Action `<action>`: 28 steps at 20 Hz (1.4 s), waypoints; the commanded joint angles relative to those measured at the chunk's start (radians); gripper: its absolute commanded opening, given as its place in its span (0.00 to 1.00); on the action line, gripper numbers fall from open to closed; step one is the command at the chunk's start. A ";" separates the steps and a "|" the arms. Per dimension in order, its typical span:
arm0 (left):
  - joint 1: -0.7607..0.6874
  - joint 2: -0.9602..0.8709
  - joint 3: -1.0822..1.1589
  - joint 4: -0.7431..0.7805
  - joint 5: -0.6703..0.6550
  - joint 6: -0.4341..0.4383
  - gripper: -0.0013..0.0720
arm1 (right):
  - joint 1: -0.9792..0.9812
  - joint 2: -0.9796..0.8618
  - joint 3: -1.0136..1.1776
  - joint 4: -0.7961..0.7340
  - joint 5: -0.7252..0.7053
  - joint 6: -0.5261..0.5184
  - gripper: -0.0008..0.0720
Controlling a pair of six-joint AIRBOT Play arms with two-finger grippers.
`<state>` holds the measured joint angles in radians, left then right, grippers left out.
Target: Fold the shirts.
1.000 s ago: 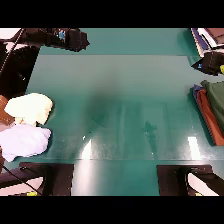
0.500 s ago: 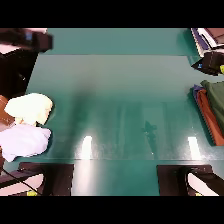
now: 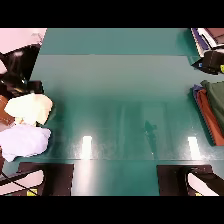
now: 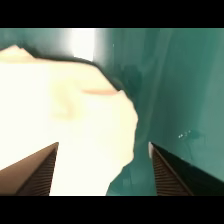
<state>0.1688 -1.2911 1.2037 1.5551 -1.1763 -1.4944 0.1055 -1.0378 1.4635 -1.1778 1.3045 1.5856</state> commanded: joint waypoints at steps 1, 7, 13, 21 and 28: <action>0.021 -0.001 -0.149 0.018 0.118 -0.014 0.92 | 0.001 -0.001 0.000 0.000 -0.004 0.000 0.04; 0.021 0.000 -0.153 0.018 0.112 -0.043 0.17 | 0.001 -0.001 0.000 0.000 -0.012 0.000 0.04; 0.021 0.116 -0.082 0.017 0.093 -0.044 0.05 | 0.001 0.000 0.000 0.003 -0.016 0.000 0.04; -0.156 0.357 0.484 -0.074 -0.129 0.021 0.04 | 0.001 -0.033 0.187 0.053 -0.050 -0.001 0.03; -0.791 0.167 0.549 -0.073 -0.030 0.003 0.04 | 0.001 -0.101 0.430 0.053 -0.034 -0.001 0.03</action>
<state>-0.4007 -1.0332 1.7248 1.4876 -1.2449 -1.4837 0.1055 -1.1168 1.8126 -1.1263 1.2606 1.5848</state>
